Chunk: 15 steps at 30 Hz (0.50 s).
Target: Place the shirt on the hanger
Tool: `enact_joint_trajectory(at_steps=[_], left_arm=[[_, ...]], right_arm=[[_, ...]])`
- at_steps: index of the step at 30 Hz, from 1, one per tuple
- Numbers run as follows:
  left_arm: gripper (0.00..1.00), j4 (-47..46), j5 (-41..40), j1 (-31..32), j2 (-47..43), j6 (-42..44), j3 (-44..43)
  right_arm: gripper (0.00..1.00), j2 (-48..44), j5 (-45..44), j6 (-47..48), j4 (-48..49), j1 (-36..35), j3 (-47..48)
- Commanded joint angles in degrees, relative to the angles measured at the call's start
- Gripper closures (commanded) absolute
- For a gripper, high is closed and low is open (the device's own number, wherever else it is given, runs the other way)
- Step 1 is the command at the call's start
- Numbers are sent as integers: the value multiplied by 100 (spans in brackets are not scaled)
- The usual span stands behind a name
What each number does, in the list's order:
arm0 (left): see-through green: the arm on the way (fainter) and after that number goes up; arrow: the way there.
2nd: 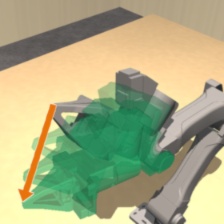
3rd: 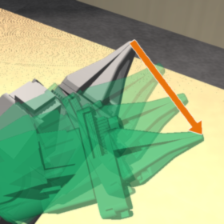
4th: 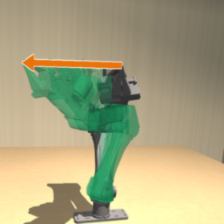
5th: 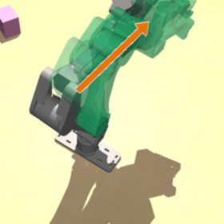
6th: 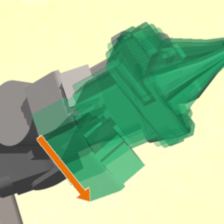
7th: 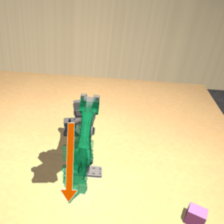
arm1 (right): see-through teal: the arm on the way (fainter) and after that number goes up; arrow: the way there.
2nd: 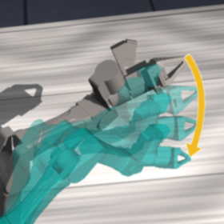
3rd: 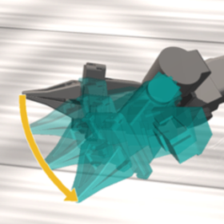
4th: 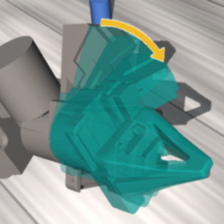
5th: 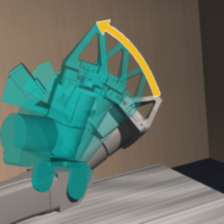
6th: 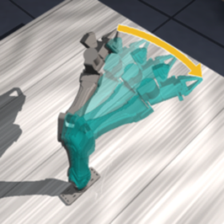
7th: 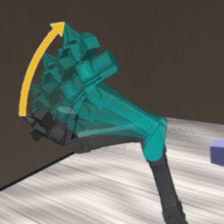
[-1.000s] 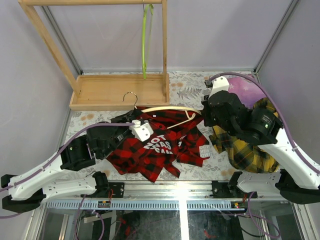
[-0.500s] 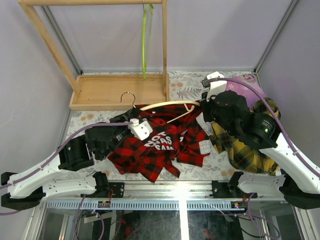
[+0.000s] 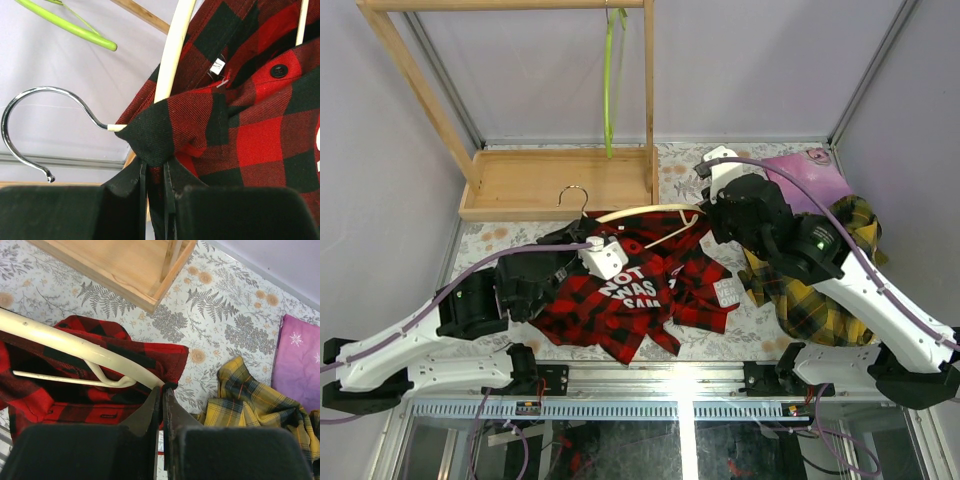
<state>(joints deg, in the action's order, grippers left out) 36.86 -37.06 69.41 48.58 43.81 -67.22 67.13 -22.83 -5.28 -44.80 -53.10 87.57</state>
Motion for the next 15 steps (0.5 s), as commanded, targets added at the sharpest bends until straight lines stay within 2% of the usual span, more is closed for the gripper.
enact_joint_trajectory(at_steps=[1,7,15], left_arm=[[100,-346,1555,356,530,-52,16],[100,-355,1681,423,585,-177,98],[100,-472,1693,525,711,-251,103]], right_arm=[[100,41,1859,-446,2067,-288,193],[100,-194,1838,-636,2567,-290,-55],[100,-477,2774,-1001,3553,-291,-544]])
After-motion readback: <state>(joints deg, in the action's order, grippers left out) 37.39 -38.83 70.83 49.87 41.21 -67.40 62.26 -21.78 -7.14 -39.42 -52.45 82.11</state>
